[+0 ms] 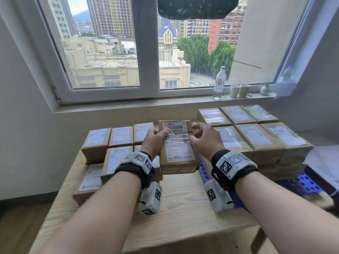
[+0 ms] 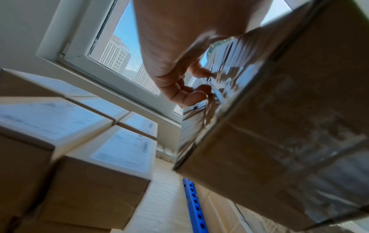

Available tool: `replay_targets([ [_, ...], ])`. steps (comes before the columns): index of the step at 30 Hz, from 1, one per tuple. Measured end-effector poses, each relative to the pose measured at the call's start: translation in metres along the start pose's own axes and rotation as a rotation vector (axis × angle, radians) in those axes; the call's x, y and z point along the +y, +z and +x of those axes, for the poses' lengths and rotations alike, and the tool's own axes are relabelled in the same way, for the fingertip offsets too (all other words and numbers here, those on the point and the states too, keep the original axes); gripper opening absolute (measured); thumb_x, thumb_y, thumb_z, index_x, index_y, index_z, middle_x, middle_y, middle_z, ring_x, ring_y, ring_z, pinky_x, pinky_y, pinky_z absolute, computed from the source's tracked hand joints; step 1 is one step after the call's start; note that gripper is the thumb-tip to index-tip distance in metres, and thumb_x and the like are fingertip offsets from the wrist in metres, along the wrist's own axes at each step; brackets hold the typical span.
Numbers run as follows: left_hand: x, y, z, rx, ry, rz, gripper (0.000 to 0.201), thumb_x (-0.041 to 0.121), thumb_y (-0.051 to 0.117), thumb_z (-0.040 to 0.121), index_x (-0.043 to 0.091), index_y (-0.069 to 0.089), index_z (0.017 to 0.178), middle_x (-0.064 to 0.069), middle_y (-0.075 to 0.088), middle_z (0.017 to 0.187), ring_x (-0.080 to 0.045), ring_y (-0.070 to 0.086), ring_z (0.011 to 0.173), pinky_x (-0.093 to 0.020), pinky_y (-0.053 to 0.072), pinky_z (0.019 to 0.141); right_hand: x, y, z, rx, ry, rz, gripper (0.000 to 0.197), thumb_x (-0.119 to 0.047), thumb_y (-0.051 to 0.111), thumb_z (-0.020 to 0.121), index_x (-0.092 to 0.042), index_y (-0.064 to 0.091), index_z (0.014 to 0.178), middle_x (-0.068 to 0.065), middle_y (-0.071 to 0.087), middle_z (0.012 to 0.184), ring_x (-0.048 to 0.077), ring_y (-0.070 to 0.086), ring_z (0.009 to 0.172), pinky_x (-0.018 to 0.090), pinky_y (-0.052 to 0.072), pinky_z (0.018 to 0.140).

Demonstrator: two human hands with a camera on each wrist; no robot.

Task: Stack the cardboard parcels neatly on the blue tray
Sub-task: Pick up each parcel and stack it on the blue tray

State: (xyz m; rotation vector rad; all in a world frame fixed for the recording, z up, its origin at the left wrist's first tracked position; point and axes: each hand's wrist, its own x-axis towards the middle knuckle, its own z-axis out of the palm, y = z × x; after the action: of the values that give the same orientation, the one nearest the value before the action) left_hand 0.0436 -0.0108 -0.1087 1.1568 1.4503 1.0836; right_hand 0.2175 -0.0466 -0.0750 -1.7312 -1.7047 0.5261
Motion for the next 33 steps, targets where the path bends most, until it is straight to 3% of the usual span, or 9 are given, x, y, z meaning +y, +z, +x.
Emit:
replay_targets([
  [5,0.005,0.065,-0.005,-0.018,0.005,-0.074,0.045,0.046,0.067,0.084,0.011,0.052,0.107,-0.018,0.068,0.109,-0.032,0.069,0.092,-0.046,0.059,0.076,0.05,-0.05,-0.004,-0.013,0.016,0.033,0.035,-0.022,0.062,0.09,-0.021,0.06,0.125,0.003,0.069,0.105,0.02,0.064,0.096,0.035,0.054,0.088],
  [10,0.015,0.119,-0.009,-0.019,-0.037,-0.2,0.044,0.031,0.063,0.094,0.0,0.048,0.121,-0.018,0.067,0.11,-0.024,0.068,0.078,-0.034,0.056,0.059,0.086,-0.089,-0.002,0.022,0.006,0.064,0.027,-0.025,0.061,0.092,-0.023,0.064,0.119,-0.007,0.067,0.092,0.015,0.064,0.091,0.038,0.056,0.087],
  [13,0.025,0.14,-0.006,-0.013,-0.047,-0.191,0.032,0.029,0.059,0.096,0.004,0.047,0.113,-0.012,0.065,0.098,-0.018,0.063,0.066,-0.028,0.053,0.049,0.102,-0.103,0.001,0.001,0.023,0.115,0.032,-0.033,0.059,0.094,-0.02,0.063,0.124,-0.002,0.067,0.108,0.016,0.063,0.101,0.038,0.053,0.094],
  [18,0.041,0.162,0.021,0.008,-0.038,-0.257,0.049,0.035,0.061,0.094,-0.004,0.048,0.121,-0.021,0.065,0.112,-0.024,0.063,0.07,-0.03,0.054,0.051,0.127,-0.112,0.023,-0.049,0.081,0.282,0.05,-0.052,0.055,0.094,-0.021,0.057,0.133,0.002,0.06,0.129,0.019,0.056,0.12,0.041,0.045,0.104],
  [22,0.053,0.178,0.047,-0.035,-0.028,-0.287,0.061,0.042,0.062,0.092,-0.006,0.05,0.127,-0.027,0.064,0.12,-0.028,0.065,0.077,-0.027,0.053,0.048,0.139,-0.109,0.056,-0.093,0.146,0.495,0.079,-0.077,0.052,0.068,-0.026,0.059,0.128,0.002,0.066,0.121,0.023,0.063,0.112,0.05,0.048,0.102],
  [25,0.064,0.189,0.072,-0.034,-0.024,-0.337,0.062,0.042,0.065,0.09,-0.005,0.047,0.126,-0.024,0.063,0.121,-0.029,0.065,0.083,-0.033,0.057,0.056,0.142,-0.111,0.084,-0.122,0.154,0.583,0.065,-0.067,0.056,0.075,-0.022,0.061,0.123,0.007,0.07,0.113,0.025,0.069,0.102,0.051,0.053,0.096],
  [28,0.07,0.198,0.104,-0.054,-0.035,-0.317,0.087,0.059,0.073,0.065,-0.003,0.052,0.123,-0.022,0.065,0.119,-0.033,0.069,0.09,-0.043,0.061,0.072,0.142,-0.116,0.114,-0.113,0.176,0.583,0.058,-0.054,0.055,0.086,-0.016,0.055,0.13,0.009,0.068,0.114,0.024,0.069,0.097,0.043,0.056,0.088],
  [31,0.078,0.204,0.134,-0.061,-0.017,-0.281,0.06,0.047,0.062,0.089,-0.001,0.052,0.123,-0.015,0.066,0.107,-0.024,0.066,0.075,-0.025,0.054,0.049,0.145,-0.119,0.152,-0.133,0.173,0.584,0.051,-0.048,0.052,0.093,-0.014,0.055,0.13,0.006,0.067,0.11,0.022,0.066,0.092,0.037,0.053,0.076],
  [33,0.083,0.206,0.155,-0.079,-0.006,-0.248,0.044,0.038,0.055,0.096,0.0,0.051,0.119,-0.009,0.064,0.097,-0.018,0.062,0.074,-0.025,0.05,0.049,0.144,-0.118,0.178,-0.125,0.189,0.609,0.05,-0.05,0.052,0.092,-0.015,0.056,0.128,0.007,0.067,0.109,0.025,0.067,0.093,0.042,0.057,0.078],
])
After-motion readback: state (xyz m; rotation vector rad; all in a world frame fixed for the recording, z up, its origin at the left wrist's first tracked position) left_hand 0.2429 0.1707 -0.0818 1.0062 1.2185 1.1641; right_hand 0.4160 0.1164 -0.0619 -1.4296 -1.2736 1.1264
